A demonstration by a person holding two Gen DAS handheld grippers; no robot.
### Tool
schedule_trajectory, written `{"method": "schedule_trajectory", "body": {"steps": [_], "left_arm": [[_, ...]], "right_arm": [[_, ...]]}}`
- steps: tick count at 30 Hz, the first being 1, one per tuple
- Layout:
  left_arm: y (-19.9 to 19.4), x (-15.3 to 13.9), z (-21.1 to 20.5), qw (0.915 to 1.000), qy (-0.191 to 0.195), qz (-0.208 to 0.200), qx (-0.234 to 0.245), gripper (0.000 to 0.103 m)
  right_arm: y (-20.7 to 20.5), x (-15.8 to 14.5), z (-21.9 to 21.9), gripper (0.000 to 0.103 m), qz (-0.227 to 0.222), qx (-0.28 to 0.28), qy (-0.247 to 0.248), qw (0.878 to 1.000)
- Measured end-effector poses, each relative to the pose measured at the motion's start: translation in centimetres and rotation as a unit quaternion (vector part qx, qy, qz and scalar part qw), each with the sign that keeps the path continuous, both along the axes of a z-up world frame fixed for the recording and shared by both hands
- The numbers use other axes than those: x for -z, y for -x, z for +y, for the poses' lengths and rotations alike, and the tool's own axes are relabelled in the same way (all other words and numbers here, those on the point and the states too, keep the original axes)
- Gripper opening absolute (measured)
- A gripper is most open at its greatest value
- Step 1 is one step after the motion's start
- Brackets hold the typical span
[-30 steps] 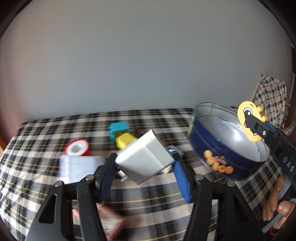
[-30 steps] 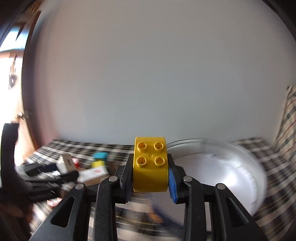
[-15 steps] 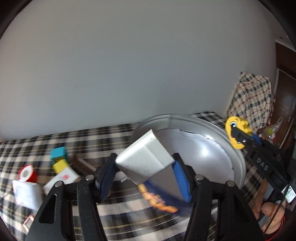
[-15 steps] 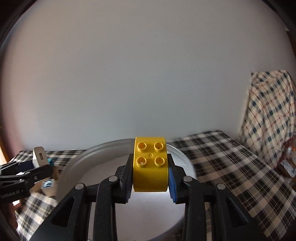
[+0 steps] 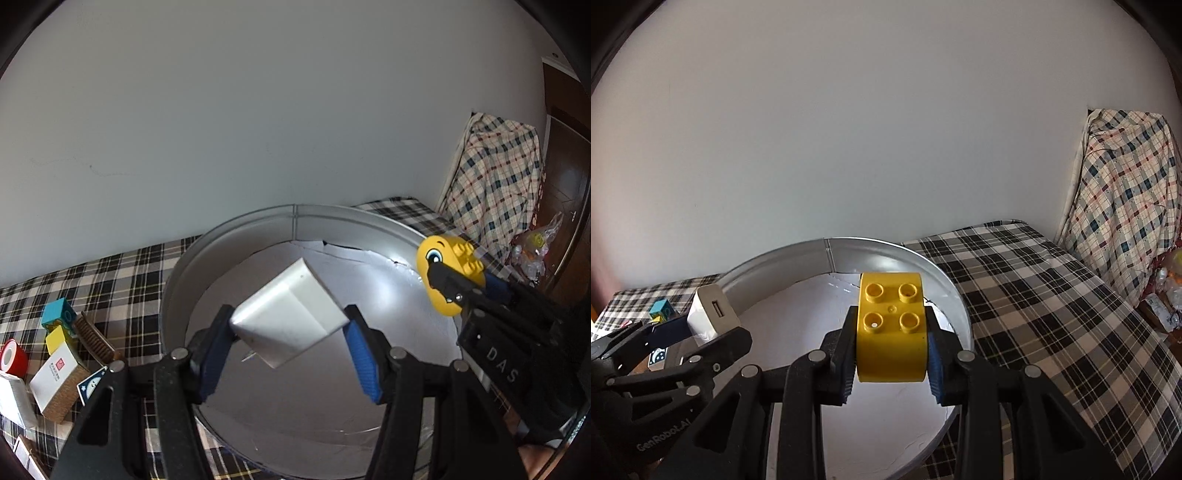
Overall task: Organize rigid objects
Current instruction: 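Open both grippers to drop the brick and white box into the tin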
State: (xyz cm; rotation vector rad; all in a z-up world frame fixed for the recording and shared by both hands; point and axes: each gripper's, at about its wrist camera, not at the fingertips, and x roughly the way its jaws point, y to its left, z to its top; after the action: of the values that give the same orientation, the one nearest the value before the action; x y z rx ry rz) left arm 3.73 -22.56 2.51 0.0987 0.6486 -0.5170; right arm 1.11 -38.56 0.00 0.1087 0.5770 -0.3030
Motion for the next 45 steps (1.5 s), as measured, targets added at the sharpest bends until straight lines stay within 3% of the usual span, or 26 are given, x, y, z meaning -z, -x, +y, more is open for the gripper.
{"method": "schedule_trajectory", "body": {"steps": [15,16,18,20,22,24,26,30,35,45], "left_arm": [[-0.3,1.4,-0.2,0.9997,-0.022,-0.003,-0.008,0.060],[-0.3,1.5,-0.2,0.9997,-0.023,-0.006,-0.008,0.060],[-0.2,1.4,-0.2,0.9995,-0.025,-0.015,-0.012,0.060],[-0.1,1.1,-0.1,0.9992,-0.025,-0.021,-0.023,0.068],[0.0,0.6,0.5,0.9992,-0.013,-0.020,-0.032,0.091],[0.4,0.0,1.0,0.9988,0.003,-0.030,-0.040,0.102],[1.2,-0.8,1.6,0.9972,0.020,-0.053,-0.048,0.103],[2.0,-1.4,2.2,0.9941,0.016,-0.088,-0.061,0.103],[2.0,-0.7,3.1,0.9938,0.010,-0.083,-0.073,0.103],[2.7,-0.1,5.8,0.9860,-0.029,-0.120,-0.112,0.103]], "right_arm": [[-1.1,1.5,0.6,0.034,0.039,-0.009,0.000,0.999],[-1.2,1.5,0.6,0.036,0.039,-0.010,-0.003,0.999],[-1.2,1.5,0.5,0.054,0.037,-0.010,-0.010,0.999],[-1.0,1.3,0.5,0.067,0.030,0.006,0.005,1.000],[-0.2,0.5,-0.1,0.068,0.000,0.019,-0.002,1.000],[1.0,-0.5,-1.0,0.075,-0.045,0.035,-0.022,0.998],[2.0,-1.3,-1.8,0.083,-0.082,0.046,-0.037,0.995],[2.2,-1.6,-2.3,0.084,-0.099,0.047,-0.050,0.993],[1.6,-1.1,-2.0,0.084,-0.080,0.037,-0.050,0.995],[2.6,-1.3,-1.9,0.084,-0.119,0.049,-0.039,0.991]]}}
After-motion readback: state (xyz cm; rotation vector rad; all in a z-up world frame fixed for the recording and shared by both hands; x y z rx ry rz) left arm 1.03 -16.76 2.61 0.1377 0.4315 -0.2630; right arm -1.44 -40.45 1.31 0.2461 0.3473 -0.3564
